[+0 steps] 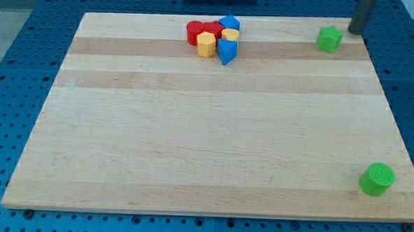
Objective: Slide the green star into the green circle
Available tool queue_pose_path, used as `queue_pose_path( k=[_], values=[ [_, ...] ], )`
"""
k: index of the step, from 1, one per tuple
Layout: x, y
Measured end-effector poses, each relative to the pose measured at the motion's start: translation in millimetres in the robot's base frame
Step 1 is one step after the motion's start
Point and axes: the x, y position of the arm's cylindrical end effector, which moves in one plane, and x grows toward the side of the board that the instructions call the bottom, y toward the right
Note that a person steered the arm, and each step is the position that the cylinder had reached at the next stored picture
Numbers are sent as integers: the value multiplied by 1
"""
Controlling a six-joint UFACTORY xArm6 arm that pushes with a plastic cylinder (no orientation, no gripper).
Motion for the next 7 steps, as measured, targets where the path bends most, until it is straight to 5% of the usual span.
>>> queue_pose_path(
  k=[3,7],
  values=[
    [2,-44],
    [83,-44]
  ],
)
